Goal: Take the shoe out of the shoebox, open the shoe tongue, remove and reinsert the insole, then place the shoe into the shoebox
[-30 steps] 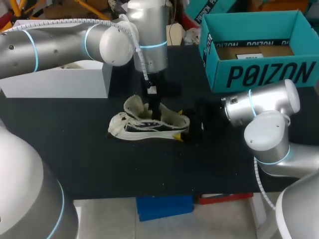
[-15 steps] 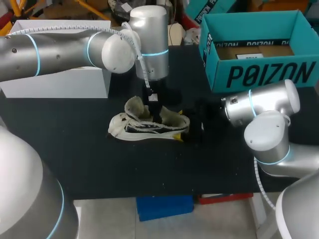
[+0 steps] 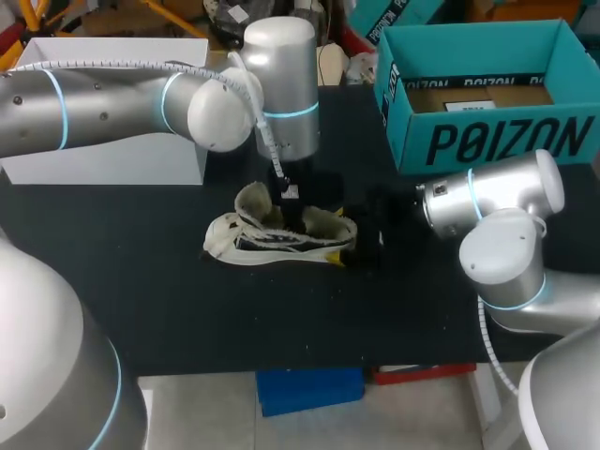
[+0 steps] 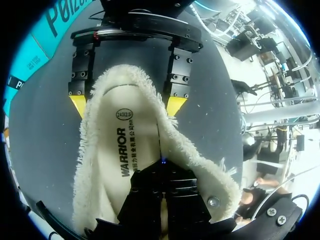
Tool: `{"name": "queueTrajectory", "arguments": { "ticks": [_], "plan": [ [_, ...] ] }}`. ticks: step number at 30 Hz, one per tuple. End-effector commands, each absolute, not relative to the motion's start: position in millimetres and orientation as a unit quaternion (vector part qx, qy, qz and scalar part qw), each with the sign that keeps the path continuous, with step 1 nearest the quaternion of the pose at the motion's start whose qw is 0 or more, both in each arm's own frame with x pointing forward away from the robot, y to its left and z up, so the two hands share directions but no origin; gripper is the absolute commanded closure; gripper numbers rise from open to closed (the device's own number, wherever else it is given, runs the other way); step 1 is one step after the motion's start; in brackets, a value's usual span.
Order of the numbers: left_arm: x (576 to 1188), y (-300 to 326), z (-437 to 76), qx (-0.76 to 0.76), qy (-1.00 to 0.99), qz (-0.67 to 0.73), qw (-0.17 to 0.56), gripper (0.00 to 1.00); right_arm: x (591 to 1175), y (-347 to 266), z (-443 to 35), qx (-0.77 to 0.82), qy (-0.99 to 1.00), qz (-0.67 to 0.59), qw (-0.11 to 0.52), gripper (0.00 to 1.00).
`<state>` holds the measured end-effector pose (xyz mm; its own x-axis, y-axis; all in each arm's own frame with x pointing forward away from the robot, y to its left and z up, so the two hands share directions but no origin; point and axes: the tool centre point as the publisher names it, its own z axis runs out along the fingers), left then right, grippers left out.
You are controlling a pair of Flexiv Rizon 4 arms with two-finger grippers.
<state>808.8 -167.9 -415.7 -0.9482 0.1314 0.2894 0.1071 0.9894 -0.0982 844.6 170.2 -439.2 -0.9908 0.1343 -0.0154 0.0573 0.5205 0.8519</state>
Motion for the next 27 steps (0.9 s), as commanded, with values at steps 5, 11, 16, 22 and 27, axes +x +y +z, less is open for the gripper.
{"name": "queueTrajectory", "arguments": {
  "ticks": [5,11,16,22,27],
  "plan": [
    [803.6,-167.4,-425.2,-0.069,-0.987,0.038,0.141,0.44,845.6,171.0,-441.7,0.056,0.871,0.486,0.040,1.00],
    [804.2,-165.9,-429.0,-0.073,-0.991,0.000,0.112,0.53,845.6,171.0,-441.7,0.056,0.871,0.486,0.040,1.00],
    [807.5,-162.9,-433.7,-0.064,-0.995,-0.031,0.074,0.57,845.6,171.0,-441.7,0.056,0.871,0.486,0.040,1.00],
    [815.0,-153.4,-441.8,-0.043,-0.995,-0.086,-0.004,0.61,845.6,171.0,-441.7,0.056,0.871,0.486,0.040,1.00],
    [824.3,-144.3,-452.6,-0.028,-0.990,-0.124,-0.065,0.58,845.6,171.0,-441.7,0.056,0.871,0.486,0.040,1.00]
  ]
}}
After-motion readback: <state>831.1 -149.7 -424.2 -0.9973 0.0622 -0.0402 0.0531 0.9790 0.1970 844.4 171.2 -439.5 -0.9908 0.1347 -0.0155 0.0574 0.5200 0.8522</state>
